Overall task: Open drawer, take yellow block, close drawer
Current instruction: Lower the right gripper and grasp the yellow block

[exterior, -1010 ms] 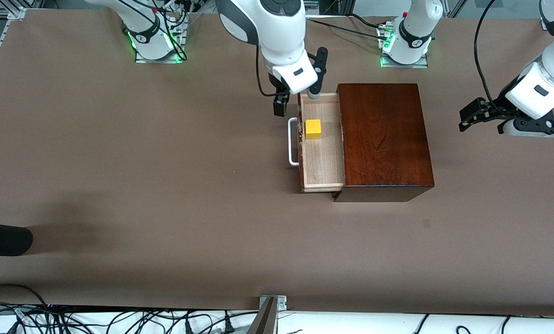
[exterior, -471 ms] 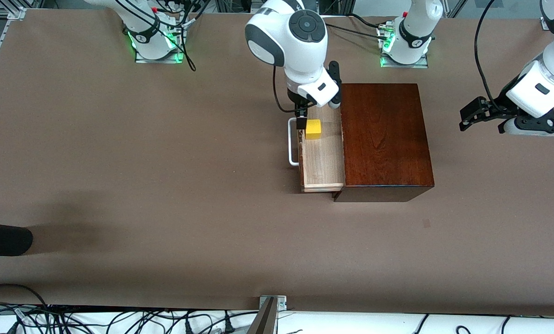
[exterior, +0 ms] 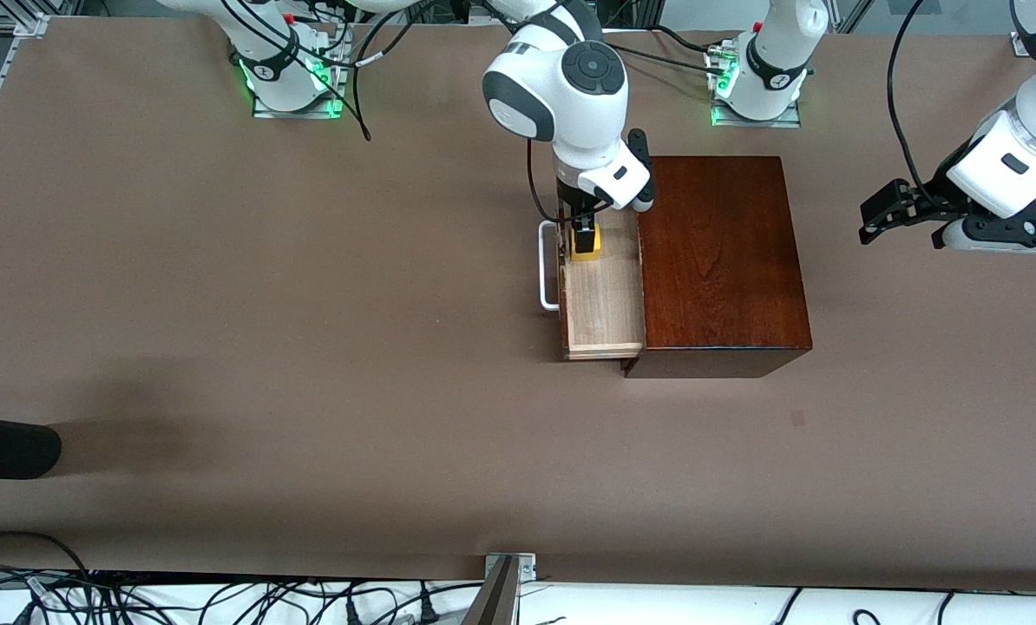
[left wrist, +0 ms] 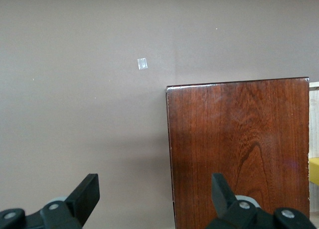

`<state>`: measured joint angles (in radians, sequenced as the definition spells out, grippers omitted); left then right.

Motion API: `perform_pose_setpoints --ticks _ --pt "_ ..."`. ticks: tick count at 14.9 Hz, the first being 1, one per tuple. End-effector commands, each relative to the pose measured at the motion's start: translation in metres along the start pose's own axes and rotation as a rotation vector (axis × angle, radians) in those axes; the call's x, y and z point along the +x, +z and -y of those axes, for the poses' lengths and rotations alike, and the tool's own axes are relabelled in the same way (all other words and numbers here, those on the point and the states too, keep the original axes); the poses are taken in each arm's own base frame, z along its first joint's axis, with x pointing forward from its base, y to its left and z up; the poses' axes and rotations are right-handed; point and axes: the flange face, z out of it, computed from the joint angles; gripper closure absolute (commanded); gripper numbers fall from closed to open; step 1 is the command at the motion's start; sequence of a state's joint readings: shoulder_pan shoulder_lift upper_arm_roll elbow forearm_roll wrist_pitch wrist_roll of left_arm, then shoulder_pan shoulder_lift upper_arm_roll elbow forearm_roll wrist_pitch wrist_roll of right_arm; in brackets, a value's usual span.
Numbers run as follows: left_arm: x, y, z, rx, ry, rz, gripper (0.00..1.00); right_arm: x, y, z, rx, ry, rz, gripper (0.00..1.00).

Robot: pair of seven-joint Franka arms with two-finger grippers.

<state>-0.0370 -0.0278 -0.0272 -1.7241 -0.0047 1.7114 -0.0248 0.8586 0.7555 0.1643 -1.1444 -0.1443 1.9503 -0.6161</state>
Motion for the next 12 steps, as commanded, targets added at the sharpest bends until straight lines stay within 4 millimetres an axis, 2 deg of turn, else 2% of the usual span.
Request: perform_pose_setpoints --ticks 1,3,12 --pt "-0.003 -0.006 -0.002 -0.009 0.019 -0.006 0.0 0.009 0.006 0.0 -0.023 -0.025 0.002 0.0" --pt "-0.003 -0.006 -0.002 -0.009 0.019 -0.006 0.0 0.01 0.008 -0.001 -0.032 -0.025 -0.008 0.0" --pt "-0.003 -0.008 -0.004 -0.009 0.021 -0.009 0.0 0.016 0.043 0.0 -0.062 -0.04 0.01 0.0"
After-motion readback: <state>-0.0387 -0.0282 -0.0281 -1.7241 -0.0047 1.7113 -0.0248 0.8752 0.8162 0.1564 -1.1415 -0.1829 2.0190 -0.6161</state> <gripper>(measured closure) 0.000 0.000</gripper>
